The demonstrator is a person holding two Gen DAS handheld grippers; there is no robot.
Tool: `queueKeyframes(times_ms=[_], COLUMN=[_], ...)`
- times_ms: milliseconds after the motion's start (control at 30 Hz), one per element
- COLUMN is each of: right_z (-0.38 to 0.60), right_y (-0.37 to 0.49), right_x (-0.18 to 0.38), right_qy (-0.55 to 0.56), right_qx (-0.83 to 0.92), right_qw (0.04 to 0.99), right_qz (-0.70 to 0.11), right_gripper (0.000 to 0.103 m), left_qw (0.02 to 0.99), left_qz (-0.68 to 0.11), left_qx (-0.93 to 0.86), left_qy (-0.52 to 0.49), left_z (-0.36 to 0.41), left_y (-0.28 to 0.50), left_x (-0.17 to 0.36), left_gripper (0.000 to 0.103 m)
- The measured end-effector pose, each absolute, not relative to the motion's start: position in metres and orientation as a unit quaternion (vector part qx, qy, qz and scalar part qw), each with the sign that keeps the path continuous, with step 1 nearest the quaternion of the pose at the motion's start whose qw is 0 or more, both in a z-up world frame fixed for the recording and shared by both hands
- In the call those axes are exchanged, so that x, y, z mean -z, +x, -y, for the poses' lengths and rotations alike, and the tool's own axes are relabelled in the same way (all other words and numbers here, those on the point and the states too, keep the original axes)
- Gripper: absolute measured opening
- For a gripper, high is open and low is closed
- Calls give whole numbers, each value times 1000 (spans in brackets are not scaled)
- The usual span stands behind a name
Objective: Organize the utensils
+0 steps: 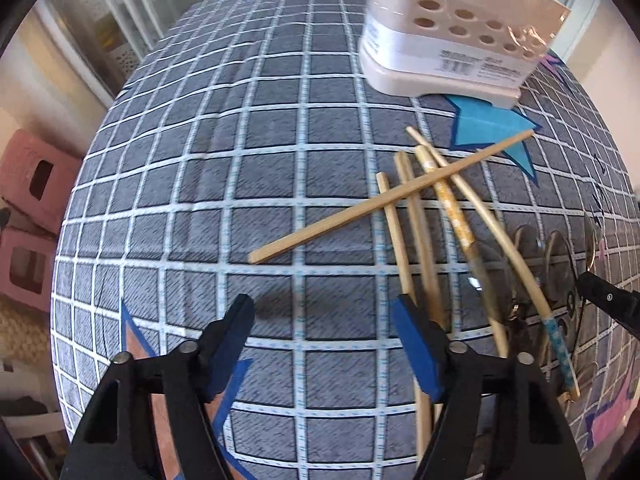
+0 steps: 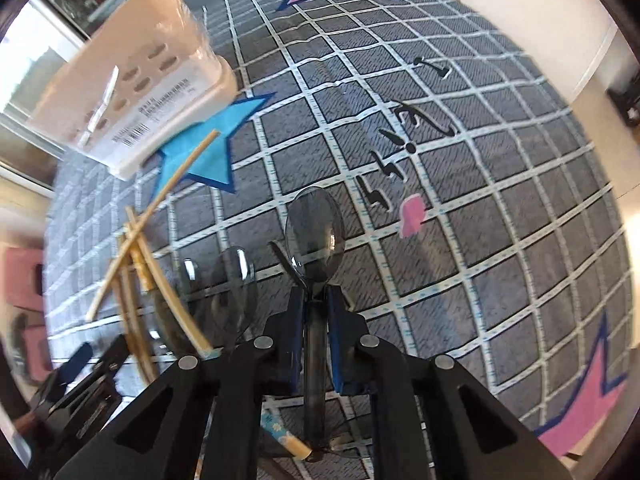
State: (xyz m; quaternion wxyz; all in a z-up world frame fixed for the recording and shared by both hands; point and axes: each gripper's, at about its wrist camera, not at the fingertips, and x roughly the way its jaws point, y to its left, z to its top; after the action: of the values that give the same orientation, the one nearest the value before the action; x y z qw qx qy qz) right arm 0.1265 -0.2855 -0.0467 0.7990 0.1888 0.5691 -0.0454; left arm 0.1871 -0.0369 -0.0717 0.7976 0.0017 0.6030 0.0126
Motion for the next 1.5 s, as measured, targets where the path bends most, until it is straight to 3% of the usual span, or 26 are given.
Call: queueKeyframes(times_ms=[133,167,200,233,567,800,867,933,967,1000,1167,1500], right_z=[304,309,312,316,298,290,289,289,290,289,291,292], right_y=[115,111,109,107,102,106,105,103,103,102,98,94], right_x=[42,40,39,32,17,8,7,6,6,7,4,1], right_qy=[212,214,215,215,197,186,191,196,199,201,204,206], right_qx=[21,16,14,12,-5,-12,-18,-25,-27,-28,-33,-39], right_qw=[802,804,805,806,843,852,852,852,852,852,856,861], right_qz=[-558,-555,-553,-551,-500,-490,-488,-485,-483,-482,-473,-463], right_gripper=[12,12,12,12,12,12,12,12,12,12,12,12], left_qw=[786,787,789,789,823,793,807,826,833,834,842,817], left_qz=[-617,-617,-613,-612,-546,-587,-575,-551,-542,-542,-535,-575], left_qx=[19,26,42,59,153,116,101,98,97,95,73,42], left_qy=[0,6,15,23,19,-112,-86,-64,-55,-44,7,0], left_z=[44,42,48,55,56,26,29,28,27,28,26,29], left_y=[201,201,201,200,167,180,181,175,174,176,172,189], left_x=[70,70,68,67,50,56,51,41,37,35,41,88], left_gripper=[76,64,39,31,31,31,31,39,88,103,103,103])
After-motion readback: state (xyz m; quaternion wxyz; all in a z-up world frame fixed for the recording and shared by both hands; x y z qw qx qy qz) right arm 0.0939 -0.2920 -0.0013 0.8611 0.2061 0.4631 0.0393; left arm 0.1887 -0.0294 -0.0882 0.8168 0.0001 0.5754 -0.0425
